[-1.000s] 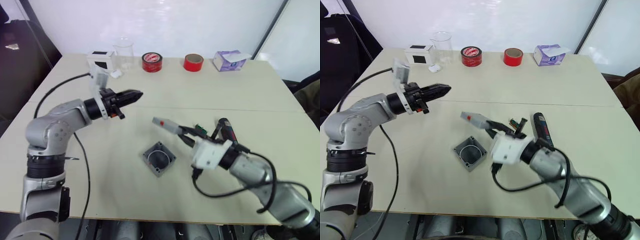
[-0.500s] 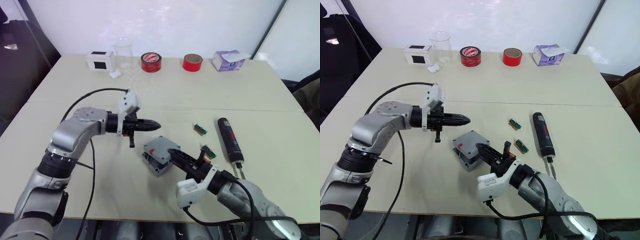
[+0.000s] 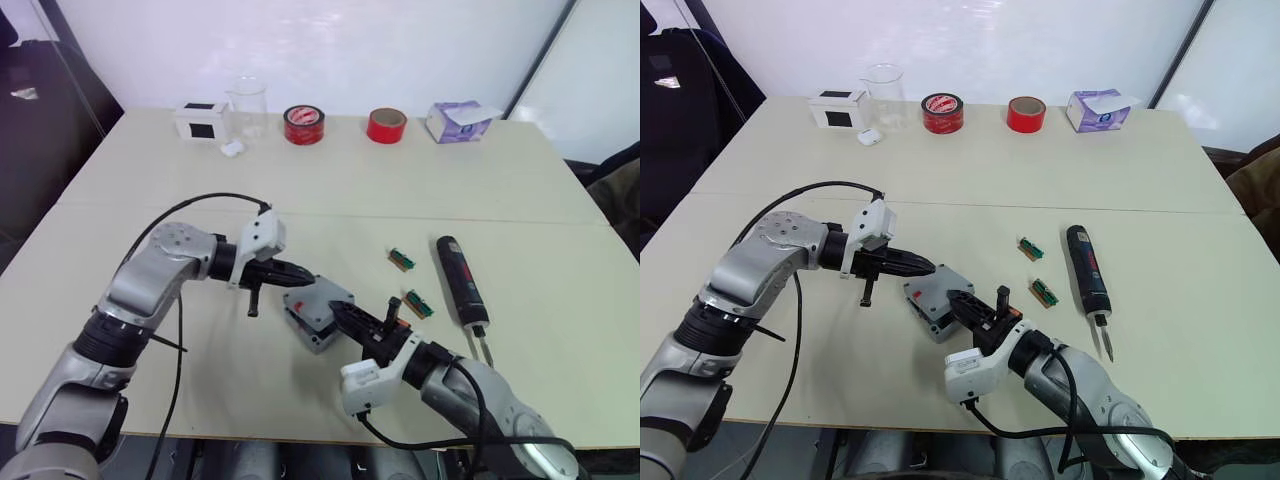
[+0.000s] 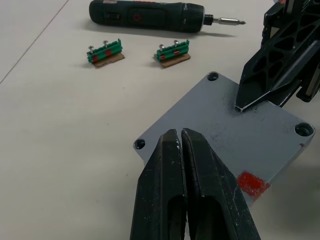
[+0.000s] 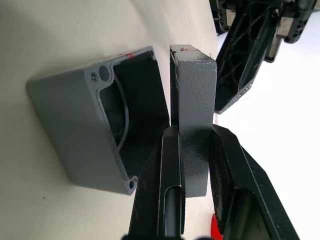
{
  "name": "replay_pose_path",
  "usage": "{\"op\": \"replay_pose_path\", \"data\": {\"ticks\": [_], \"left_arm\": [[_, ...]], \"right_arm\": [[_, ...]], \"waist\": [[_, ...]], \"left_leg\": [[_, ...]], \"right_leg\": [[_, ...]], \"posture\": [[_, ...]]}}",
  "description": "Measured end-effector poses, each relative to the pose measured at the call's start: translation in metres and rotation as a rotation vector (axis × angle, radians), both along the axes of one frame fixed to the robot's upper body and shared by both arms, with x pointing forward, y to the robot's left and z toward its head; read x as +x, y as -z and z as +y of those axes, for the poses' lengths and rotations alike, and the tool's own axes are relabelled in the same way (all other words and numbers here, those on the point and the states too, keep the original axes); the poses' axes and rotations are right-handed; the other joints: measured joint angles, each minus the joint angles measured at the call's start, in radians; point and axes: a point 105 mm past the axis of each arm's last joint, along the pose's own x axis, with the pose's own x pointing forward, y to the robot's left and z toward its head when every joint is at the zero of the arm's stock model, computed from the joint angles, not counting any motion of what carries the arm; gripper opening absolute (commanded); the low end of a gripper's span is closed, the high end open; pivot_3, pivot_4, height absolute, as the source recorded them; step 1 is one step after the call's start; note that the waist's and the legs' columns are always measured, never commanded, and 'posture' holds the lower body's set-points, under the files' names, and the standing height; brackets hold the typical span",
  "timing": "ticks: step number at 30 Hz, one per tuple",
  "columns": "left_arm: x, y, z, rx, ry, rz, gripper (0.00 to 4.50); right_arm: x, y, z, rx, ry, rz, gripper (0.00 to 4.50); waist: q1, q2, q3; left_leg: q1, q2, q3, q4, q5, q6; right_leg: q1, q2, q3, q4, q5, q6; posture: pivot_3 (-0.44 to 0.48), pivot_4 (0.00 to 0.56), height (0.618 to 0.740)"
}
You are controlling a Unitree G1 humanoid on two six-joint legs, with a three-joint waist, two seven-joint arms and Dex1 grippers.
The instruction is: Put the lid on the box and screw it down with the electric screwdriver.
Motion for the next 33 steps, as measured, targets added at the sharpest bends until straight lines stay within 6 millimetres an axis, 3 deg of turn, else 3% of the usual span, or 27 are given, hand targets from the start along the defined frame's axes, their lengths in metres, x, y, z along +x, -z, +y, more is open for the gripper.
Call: {"op": "replay_pose_path", "data": {"ticks": [10, 11, 14, 17, 23, 33], "left_arm": [[-0.008, 0.010, -0.002, 0.036, 0.040, -0.012, 0.07], [-0.010, 0.009, -0.003, 0.041, 0.051, -0.022, 0.00], [-0.017, 0.020, -0.003, 0.075, 0.087, -0.025, 0.00], [-0.018, 0.023, -0.004, 0.108, 0.116, -0.081, 0.00], [-0.019, 0.030, -0.006, 0.103, 0.132, -0.103, 0.00], [-0.014, 0.037, -0.009, 0.073, 0.126, -0.135, 0.00]], "right_arm": [[-0.003, 0.003, 0.000, -0.019, -0.007, 0.010, 0.14], [-0.003, 0.003, 0.000, -0.018, -0.008, 0.013, 1.14], [-0.004, 0.014, -0.001, -0.040, -0.004, 0.068, 2.12], [-0.003, 0.009, -0.001, -0.025, 0.000, 0.055, 3.17], [-0.006, 0.009, -0.006, -0.022, 0.017, 0.073, 3.17], [-0.011, 0.012, -0.010, -0.014, 0.019, 0.134, 3.17]], "waist": [[0.000, 0.000, 0.000], [0.000, 0.000, 0.000], [-0.001, 0.000, -0.001], [-0.001, 0.000, -0.002], [0.001, 0.000, -0.004], [0.001, -0.001, -0.004]], "left_leg": [[0.001, 0.000, 0.000, 0.000, 0.000, 0.000], [0.001, 0.000, 0.000, 0.000, 0.000, 0.000], [0.001, 0.000, 0.000, 0.000, 0.000, 0.000], [0.005, 0.000, 0.000, 0.000, 0.000, 0.000], [0.017, 0.001, 0.000, 0.000, -0.002, 0.003], [0.018, 0.001, 0.000, 0.000, -0.002, 0.003]], "right_leg": [[0.001, 0.000, 0.000, 0.000, 0.000, 0.000], [0.001, 0.000, 0.000, 0.001, 0.000, 0.000], [0.001, 0.000, 0.000, 0.001, 0.000, 0.000], [0.005, 0.000, 0.000, 0.001, 0.000, 0.000], [0.018, 0.000, 0.000, 0.000, -0.001, -0.001], [0.019, -0.001, 0.000, 0.000, -0.001, -0.001]], "posture": [[0.000, 0.150, 0.740], [0.000, 0.150, 0.740], [0.000, 0.150, 0.740], [0.000, 0.150, 0.740], [0.000, 0.150, 0.740], [0.000, 0.150, 0.740]]}}
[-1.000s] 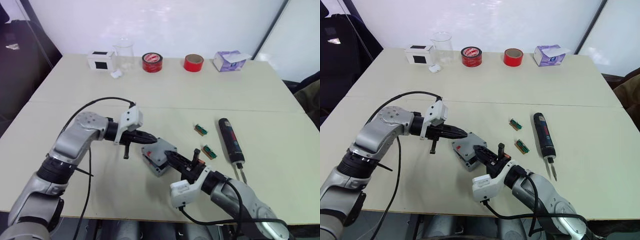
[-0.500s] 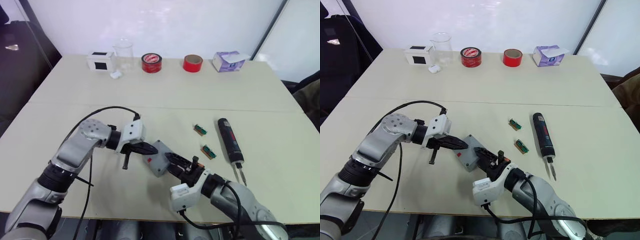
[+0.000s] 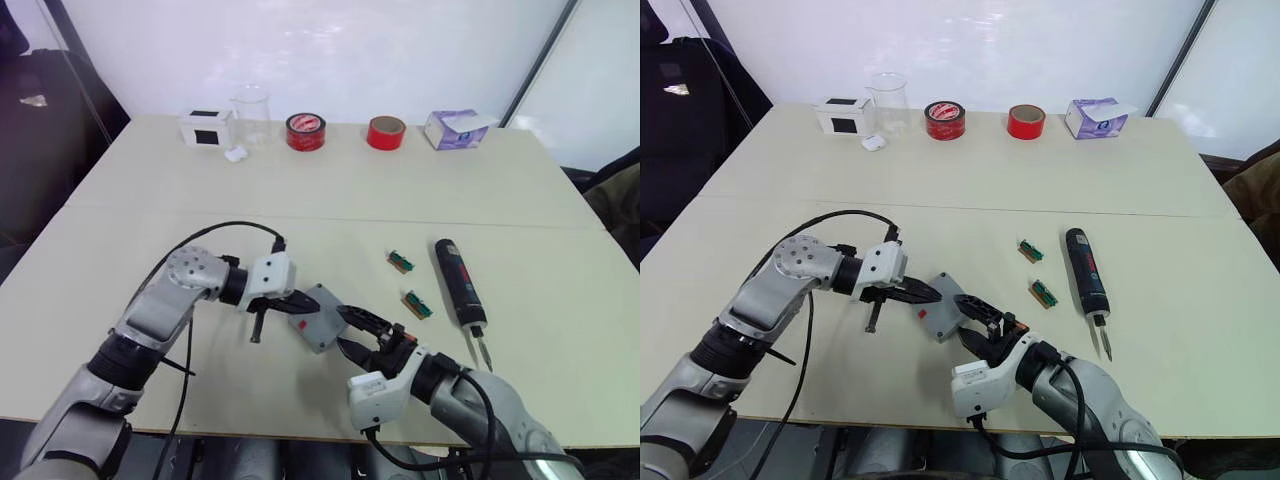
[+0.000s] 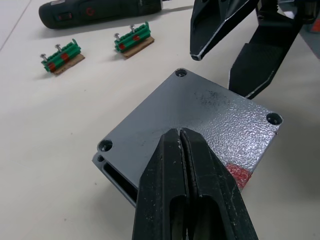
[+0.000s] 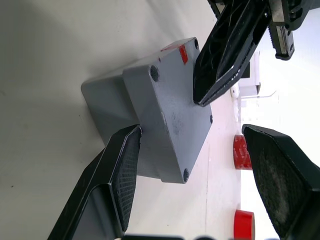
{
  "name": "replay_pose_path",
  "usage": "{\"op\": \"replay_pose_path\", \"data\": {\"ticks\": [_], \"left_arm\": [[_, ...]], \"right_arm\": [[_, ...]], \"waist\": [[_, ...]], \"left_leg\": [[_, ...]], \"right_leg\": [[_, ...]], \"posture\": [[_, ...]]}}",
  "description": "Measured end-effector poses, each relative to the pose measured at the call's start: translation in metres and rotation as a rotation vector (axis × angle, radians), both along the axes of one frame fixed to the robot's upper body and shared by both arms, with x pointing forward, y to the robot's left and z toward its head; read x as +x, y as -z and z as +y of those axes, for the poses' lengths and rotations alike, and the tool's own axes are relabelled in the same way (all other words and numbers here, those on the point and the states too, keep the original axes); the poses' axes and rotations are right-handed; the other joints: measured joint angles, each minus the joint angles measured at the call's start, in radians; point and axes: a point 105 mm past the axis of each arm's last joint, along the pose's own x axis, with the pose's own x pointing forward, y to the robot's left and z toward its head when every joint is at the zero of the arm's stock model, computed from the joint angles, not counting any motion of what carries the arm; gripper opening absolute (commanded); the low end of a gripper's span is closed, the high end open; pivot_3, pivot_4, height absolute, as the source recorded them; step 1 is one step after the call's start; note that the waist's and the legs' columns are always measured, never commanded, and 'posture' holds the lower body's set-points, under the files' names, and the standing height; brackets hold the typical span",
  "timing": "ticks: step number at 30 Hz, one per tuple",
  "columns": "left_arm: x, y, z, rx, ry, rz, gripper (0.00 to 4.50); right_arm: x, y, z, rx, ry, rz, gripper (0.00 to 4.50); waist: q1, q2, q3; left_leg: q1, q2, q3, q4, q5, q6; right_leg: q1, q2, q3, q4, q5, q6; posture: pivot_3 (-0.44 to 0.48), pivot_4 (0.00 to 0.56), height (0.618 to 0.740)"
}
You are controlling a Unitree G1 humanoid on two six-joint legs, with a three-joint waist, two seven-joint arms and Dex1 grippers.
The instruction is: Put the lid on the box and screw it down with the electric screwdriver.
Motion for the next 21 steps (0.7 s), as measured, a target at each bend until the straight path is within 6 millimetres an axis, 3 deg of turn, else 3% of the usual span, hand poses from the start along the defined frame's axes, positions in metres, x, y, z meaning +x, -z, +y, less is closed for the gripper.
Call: {"op": "replay_pose_path", "data": {"ticks": [5, 8, 14, 21], "left_arm": [[0.002, 0.000, 0.001, -0.001, -0.009, -0.002, 0.00], [0.003, 0.000, 0.002, 0.000, -0.010, -0.007, 0.00], [0.006, -0.003, 0.003, 0.001, -0.012, -0.012, 0.00], [0.008, -0.005, 0.002, 0.002, -0.017, -0.007, 0.00]], "right_arm": [[0.000, -0.009, -0.001, 0.034, -0.007, -0.013, 3.17], [-0.001, -0.010, 0.001, 0.048, -0.021, -0.012, 2.44], [-0.001, -0.012, -0.002, 0.063, -0.026, 0.000, 0.06], [-0.002, -0.008, -0.007, 0.075, -0.002, 0.052, 0.06]], "waist": [[0.000, 0.000, -0.001], [0.000, 0.000, -0.001], [-0.001, 0.000, -0.001], [-0.001, 0.000, -0.001]], "left_leg": [[0.000, 0.000, 0.000, 0.000, 0.000, 0.000], [0.000, 0.000, 0.000, 0.000, 0.000, 0.000], [0.000, 0.000, 0.000, 0.000, 0.000, 0.000], [0.000, 0.000, -0.001, 0.000, 0.000, 0.000]], "right_leg": [[0.000, 0.000, 0.000, 0.000, 0.000, 0.000], [0.000, 0.000, 0.000, 0.000, 0.000, 0.000], [0.000, 0.000, 0.000, 0.000, 0.000, 0.000], [0.000, 0.000, 0.000, 0.000, 0.000, 0.000]], "posture": [[0.000, 0.150, 0.740], [0.000, 0.150, 0.740], [0.000, 0.150, 0.740], [0.000, 0.150, 0.740]]}}
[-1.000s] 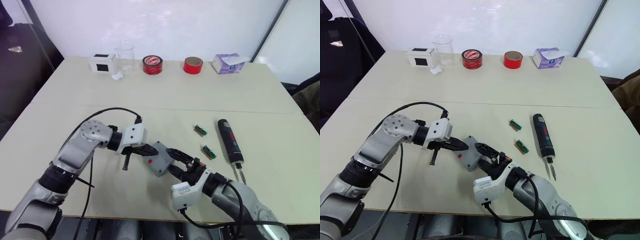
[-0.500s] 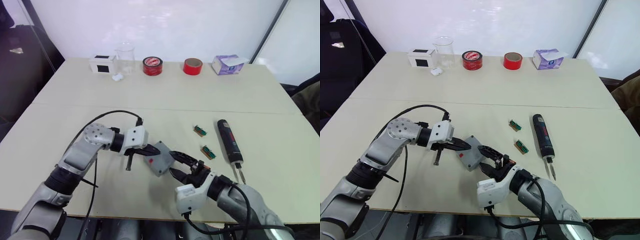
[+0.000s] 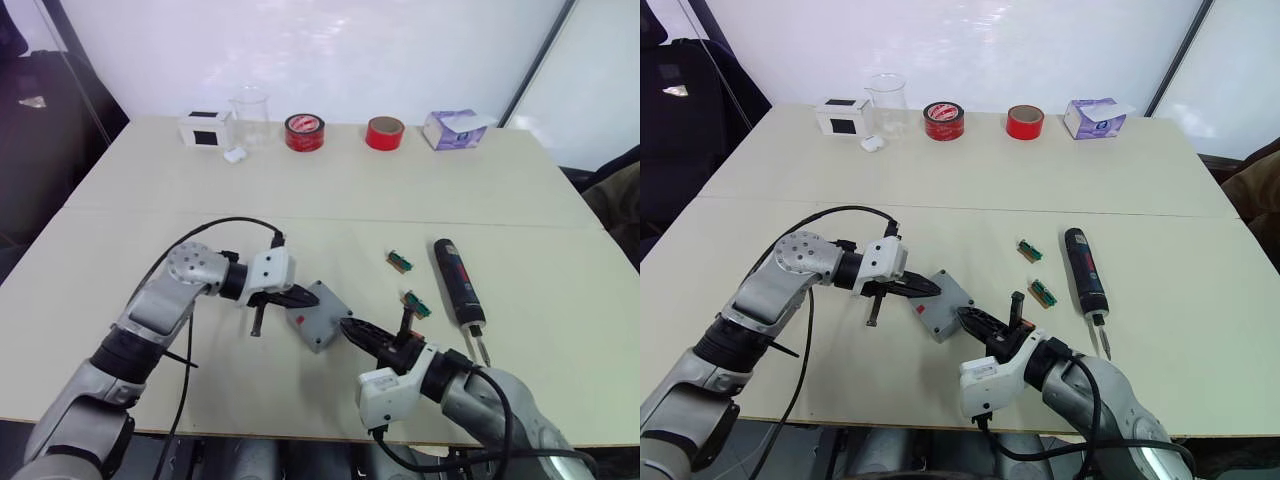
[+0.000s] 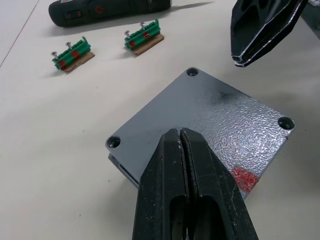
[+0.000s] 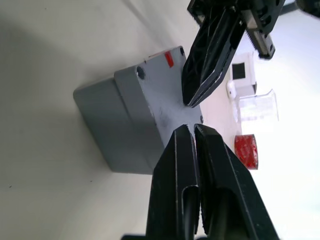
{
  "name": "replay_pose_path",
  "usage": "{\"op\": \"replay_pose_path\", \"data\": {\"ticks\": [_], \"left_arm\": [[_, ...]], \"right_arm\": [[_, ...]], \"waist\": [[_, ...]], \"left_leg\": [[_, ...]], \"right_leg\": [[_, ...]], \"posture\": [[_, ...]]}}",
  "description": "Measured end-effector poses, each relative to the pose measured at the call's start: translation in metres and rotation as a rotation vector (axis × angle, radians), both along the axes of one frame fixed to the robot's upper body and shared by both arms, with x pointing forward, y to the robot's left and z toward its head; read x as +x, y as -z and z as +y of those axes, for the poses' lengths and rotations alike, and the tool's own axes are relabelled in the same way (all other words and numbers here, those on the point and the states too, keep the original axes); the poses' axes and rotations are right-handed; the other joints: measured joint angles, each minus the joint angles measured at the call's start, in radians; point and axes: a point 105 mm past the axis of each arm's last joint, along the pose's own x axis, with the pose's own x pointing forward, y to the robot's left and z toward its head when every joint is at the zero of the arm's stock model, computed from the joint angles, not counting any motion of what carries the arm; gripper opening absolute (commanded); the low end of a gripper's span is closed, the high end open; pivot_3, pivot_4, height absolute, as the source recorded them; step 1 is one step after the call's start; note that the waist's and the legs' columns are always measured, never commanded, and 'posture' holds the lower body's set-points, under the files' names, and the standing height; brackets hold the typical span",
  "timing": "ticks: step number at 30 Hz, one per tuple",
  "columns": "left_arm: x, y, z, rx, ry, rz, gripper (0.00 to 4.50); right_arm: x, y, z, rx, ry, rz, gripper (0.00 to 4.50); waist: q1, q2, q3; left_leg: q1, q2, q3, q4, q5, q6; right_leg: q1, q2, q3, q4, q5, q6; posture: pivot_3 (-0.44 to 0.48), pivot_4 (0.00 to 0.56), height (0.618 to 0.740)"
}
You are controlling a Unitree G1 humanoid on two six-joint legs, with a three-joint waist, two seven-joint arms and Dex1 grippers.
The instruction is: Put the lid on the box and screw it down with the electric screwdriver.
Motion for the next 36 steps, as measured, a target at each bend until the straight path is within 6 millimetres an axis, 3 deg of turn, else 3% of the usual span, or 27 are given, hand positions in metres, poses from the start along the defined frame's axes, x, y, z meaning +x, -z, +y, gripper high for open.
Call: {"op": "replay_pose_path", "data": {"ticks": [9, 15, 23, 26, 31, 36], "left_arm": [[-0.001, -0.003, 0.000, -0.014, -0.025, 0.065, 0.00], [0.000, -0.010, 0.006, -0.041, -0.056, 0.140, 0.00], [0.009, -0.040, 0.008, -0.111, -0.081, 0.119, 0.00], [0.014, -0.037, 0.014, -0.100, -0.110, 0.126, 0.00], [0.031, -0.021, 0.041, -0.023, -0.211, 0.116, 0.00], [0.029, -0.019, 0.037, -0.025, -0.185, 0.115, 0.00]], "right_arm": [[-0.008, 0.006, -0.003, 0.070, -0.035, 0.166, 0.06], [-0.001, 0.006, -0.011, 0.074, -0.039, 0.211, 0.06], [-0.002, 0.012, -0.003, 0.084, -0.074, 0.268, 0.06], [-0.002, 0.013, -0.003, 0.084, -0.071, 0.276, 0.06], [0.000, 0.017, -0.001, 0.083, -0.076, 0.290, 0.06], [0.002, 0.018, 0.001, 0.080, -0.083, 0.293, 0.06]], "waist": [[-0.001, 0.000, 0.001], [0.000, 0.000, 0.002], [-0.001, -0.001, 0.002], [-0.001, -0.001, 0.002], [-0.001, -0.001, 0.003], [0.004, -0.001, 0.003]], "left_leg": [[-0.001, 0.000, -0.001, 0.000, 0.000, 0.000], [-0.002, 0.000, -0.001, 0.000, 0.000, 0.000], [-0.002, 0.000, -0.001, 0.000, 0.000, 0.000], [-0.002, 0.000, -0.001, 0.000, 0.000, 0.000], [-0.002, 0.000, 0.000, -0.001, 0.000, 0.000], [-0.003, 0.000, 0.000, -0.001, 0.000, 0.001]], "right_leg": [[-0.001, 0.000, 0.000, 0.000, 0.000, 0.000], [-0.002, 0.000, 0.000, 0.000, 0.000, 0.000], [-0.003, 0.000, 0.000, 0.000, 0.000, 0.000], [-0.003, 0.000, 0.000, 0.000, 0.000, 0.000], [-0.004, 0.000, 0.000, 0.000, 0.000, 0.000], [-0.004, -0.001, 0.000, -0.001, 0.000, 0.000]], "posture": [[0.000, 0.150, 0.740], [0.000, 0.150, 0.740], [0.000, 0.150, 0.740], [0.000, 0.150, 0.740], [0.000, 0.150, 0.740], [0.000, 0.150, 0.740]]}}
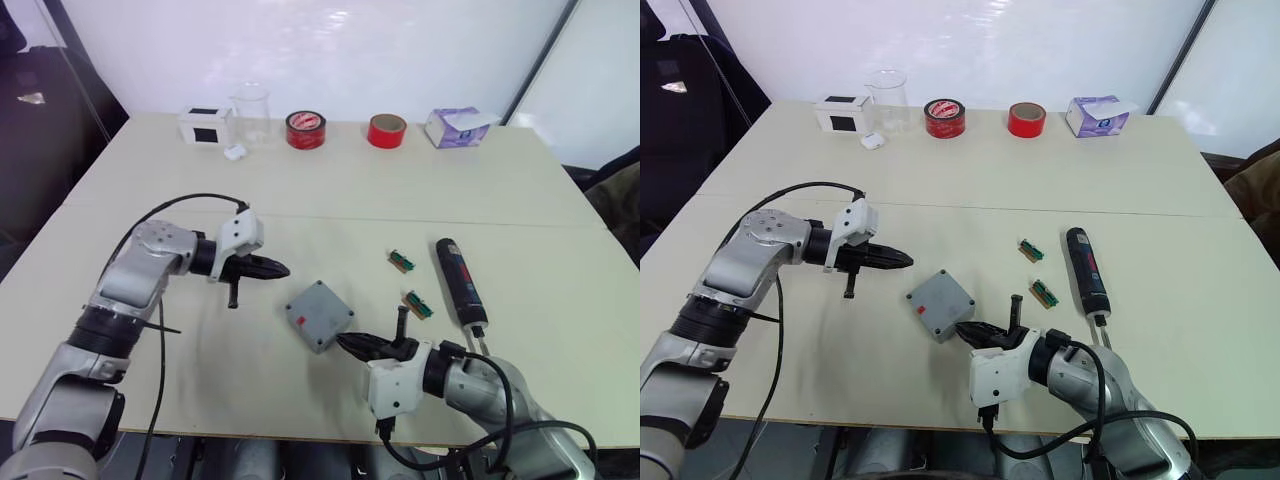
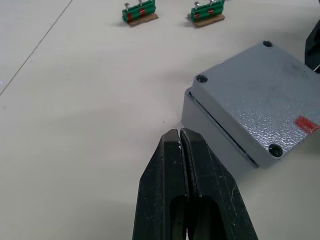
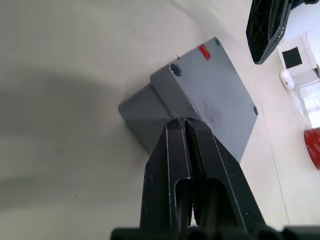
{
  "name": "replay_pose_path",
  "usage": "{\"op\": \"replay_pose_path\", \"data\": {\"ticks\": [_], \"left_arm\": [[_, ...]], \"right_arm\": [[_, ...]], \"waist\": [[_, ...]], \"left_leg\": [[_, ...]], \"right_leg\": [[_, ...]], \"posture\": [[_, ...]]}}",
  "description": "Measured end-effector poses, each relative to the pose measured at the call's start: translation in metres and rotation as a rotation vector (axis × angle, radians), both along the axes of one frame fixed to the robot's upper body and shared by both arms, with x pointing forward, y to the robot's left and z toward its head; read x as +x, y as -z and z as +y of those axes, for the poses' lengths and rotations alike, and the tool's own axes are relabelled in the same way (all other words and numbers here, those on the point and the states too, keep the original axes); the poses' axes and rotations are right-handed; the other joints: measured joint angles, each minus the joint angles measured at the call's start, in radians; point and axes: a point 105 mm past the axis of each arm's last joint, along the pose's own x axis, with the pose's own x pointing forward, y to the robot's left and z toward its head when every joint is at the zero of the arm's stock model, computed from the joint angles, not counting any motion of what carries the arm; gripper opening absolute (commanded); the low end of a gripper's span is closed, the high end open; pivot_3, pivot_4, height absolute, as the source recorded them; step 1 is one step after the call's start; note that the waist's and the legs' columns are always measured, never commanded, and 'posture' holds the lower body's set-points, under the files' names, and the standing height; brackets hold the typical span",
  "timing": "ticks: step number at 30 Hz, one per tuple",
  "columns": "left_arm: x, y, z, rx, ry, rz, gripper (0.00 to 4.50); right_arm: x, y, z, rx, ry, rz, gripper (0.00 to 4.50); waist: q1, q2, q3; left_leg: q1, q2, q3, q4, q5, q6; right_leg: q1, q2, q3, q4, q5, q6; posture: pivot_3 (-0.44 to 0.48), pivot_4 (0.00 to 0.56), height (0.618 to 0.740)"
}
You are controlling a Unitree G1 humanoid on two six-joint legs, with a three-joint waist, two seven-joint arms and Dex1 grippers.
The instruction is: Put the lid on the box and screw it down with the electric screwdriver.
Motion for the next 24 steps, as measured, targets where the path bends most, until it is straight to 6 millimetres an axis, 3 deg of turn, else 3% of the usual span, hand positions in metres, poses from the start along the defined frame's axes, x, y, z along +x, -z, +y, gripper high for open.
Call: {"op": "replay_pose_path", "data": {"ticks": [7, 24], "left_arm": [[-0.017, 0.016, -0.012, 0.017, 0.068, 0.051, 0.00], [-0.011, 0.014, -0.013, 0.012, 0.030, 0.023, 0.00]], "right_arm": [[0.002, 0.005, -0.001, -0.002, 0.010, 0.018, 0.06], [0.008, 0.005, 0.003, 0.014, 0.019, 0.023, 0.06]], "waist": [[-0.005, 0.000, 0.000], [-0.004, 0.000, 0.000]], "left_leg": [[0.000, 0.000, 0.000, 0.000, 0.000, 0.000], [0.000, 0.000, 0.000, 0.000, 0.000, 0.000]], "right_leg": [[0.000, 0.001, 0.000, 0.000, 0.000, 0.000], [0.000, 0.001, 0.000, 0.000, 0.000, 0.000]], "posture": [[0.000, 0.150, 0.740], [0.000, 0.150, 0.740]]}}
